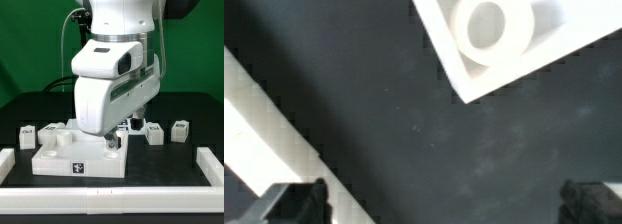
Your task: Assemble one leg
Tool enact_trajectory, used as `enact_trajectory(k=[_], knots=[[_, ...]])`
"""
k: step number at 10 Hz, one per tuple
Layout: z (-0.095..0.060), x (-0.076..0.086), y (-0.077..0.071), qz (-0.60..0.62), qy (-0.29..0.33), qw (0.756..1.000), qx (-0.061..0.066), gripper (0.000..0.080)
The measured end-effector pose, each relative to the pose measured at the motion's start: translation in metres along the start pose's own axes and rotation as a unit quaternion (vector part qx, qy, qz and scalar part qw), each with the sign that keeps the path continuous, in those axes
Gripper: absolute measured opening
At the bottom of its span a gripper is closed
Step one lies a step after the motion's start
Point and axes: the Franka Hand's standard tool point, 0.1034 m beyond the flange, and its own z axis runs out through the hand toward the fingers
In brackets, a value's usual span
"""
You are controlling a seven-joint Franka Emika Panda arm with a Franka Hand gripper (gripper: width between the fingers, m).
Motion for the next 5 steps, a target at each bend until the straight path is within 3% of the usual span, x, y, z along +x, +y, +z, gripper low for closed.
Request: enact_trajectory(k=[5], knots=[[0.0001,-0.0002,0.0,0.0,0.0,1.0,0.0,0.065]])
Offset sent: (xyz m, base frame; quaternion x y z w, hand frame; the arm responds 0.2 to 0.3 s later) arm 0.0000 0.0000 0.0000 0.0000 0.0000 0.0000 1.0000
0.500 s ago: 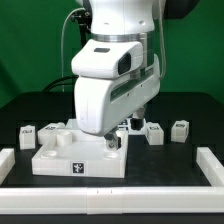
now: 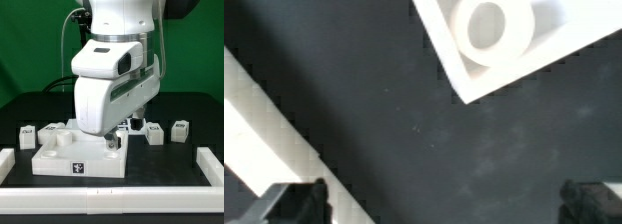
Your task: Assemble one leg
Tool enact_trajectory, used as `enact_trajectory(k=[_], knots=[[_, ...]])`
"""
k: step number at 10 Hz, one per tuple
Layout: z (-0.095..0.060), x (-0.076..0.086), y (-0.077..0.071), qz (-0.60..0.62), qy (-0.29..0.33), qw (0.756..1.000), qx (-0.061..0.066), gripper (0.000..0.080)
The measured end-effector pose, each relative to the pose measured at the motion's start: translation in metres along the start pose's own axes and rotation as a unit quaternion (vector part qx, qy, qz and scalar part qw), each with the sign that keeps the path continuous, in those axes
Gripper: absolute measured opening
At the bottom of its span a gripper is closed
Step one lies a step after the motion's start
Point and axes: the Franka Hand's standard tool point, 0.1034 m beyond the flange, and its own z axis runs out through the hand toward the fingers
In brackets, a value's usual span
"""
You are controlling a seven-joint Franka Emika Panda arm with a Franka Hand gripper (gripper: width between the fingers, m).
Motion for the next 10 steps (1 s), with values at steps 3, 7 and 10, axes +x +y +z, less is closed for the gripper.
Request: enact_trajectory(k=[3,7,10], knots=[[0.0,-0.002,0.0,-0.01,0.004,1.0,-0.007,0.065],[0.015,-0.051,-0.039,-0.151,0.019,0.986,-0.065,0.065],[0.022,-0.058,-0.047,-0.154,0.014,0.986,-0.063,0.065]])
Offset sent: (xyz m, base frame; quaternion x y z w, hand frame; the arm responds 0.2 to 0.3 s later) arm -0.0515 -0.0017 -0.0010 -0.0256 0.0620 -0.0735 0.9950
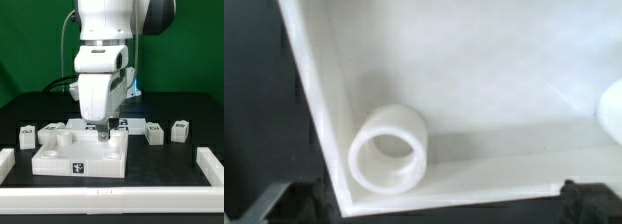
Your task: Assemble one leg
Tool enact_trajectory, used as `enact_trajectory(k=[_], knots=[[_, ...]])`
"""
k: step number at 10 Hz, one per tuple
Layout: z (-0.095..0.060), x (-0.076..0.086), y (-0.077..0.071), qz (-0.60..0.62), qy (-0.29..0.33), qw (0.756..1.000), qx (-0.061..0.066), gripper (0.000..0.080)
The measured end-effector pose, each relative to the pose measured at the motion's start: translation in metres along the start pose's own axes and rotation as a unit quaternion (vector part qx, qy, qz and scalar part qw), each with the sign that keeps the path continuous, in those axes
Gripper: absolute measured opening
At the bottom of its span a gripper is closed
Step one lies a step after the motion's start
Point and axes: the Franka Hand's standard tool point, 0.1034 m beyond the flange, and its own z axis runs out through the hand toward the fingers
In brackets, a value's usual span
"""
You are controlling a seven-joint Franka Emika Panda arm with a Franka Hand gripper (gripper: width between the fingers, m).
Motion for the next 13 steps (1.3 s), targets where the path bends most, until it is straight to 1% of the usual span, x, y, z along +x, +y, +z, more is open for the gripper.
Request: enact_trajectory(k=[3,4,5,6,7,8,9,11,12,13], knots=[[0.001,0.0,-0.001,-0.001,-0.001,1.0,0.002,0.065],[0.002,0.001,-0.004,-0.014,-0.006,1.0,0.005,0.065],[0.003,-0.007,-0.019,-0.019,-0.008,1.0,0.012,0.065],[0.003,-0.015,-0.037,-0.018,-0.011,1.0,0.022,0.065],[0.005,-0.021,-0.058,-0.033,-0.017,0.999,0.033,0.065],[0.012,-0.032,-0.077,-0.043,-0.019,0.998,0.048,0.065],[0.021,-0.045,-0.086,-0.042,-0.02,0.997,0.061,0.065],[0.04,-0.072,-0.097,-0.023,-0.016,0.996,0.084,0.065],[0.046,-0.077,-0.102,-0.016,-0.015,0.996,0.091,0.065],[0.047,-0.079,-0.103,-0.015,-0.015,0.995,0.092,0.065]])
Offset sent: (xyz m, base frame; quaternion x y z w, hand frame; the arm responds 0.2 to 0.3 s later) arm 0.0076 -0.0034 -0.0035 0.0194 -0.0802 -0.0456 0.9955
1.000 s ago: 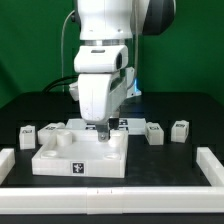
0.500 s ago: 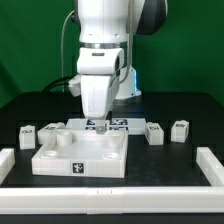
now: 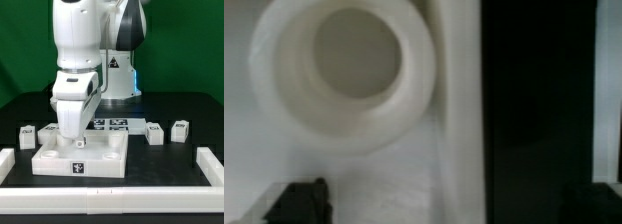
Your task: Assemble one leg
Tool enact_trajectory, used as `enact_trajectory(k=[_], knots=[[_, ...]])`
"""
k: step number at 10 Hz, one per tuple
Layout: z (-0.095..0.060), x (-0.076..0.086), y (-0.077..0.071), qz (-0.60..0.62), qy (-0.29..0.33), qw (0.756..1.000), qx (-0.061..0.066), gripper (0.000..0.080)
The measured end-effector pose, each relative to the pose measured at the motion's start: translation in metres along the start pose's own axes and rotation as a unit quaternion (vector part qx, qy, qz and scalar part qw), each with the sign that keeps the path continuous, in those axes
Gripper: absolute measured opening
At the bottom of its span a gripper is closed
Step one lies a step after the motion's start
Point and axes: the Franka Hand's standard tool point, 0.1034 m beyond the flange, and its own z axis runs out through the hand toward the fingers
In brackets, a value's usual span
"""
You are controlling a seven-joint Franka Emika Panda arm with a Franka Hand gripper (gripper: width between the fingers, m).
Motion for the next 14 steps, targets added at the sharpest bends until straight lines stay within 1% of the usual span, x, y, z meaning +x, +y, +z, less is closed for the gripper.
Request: enact_trajectory(k=[1,2,3,4,5,6,7,8,9,14], knots=[[0.0,-0.0001,-0.0006,0.001,0.0,1.0,0.0,0.065],[-0.0016,-0.0001,-0.0004,0.004,0.0,1.0,-0.001,0.062],[-0.0035,0.0016,0.0008,0.006,0.0,1.0,-0.003,0.062],[-0.0023,0.0009,0.0001,0.007,0.0,1.0,-0.002,0.0446],[-0.0022,0.0009,0.0001,0.007,0.0,1.0,-0.001,0.0244],[-0.0021,0.001,0.0,0.007,0.0,1.0,-0.001,0.0244],[-0.0021,0.0014,0.0001,0.006,-0.001,1.0,-0.002,0.011],[-0.0032,0.0011,0.0018,0.006,-0.001,1.0,-0.005,0.011],[-0.0033,0.0009,0.0019,0.006,-0.001,1.0,-0.005,0.007],[-0.0033,0.0018,0.0031,0.002,-0.001,1.0,-0.005,0.007]])
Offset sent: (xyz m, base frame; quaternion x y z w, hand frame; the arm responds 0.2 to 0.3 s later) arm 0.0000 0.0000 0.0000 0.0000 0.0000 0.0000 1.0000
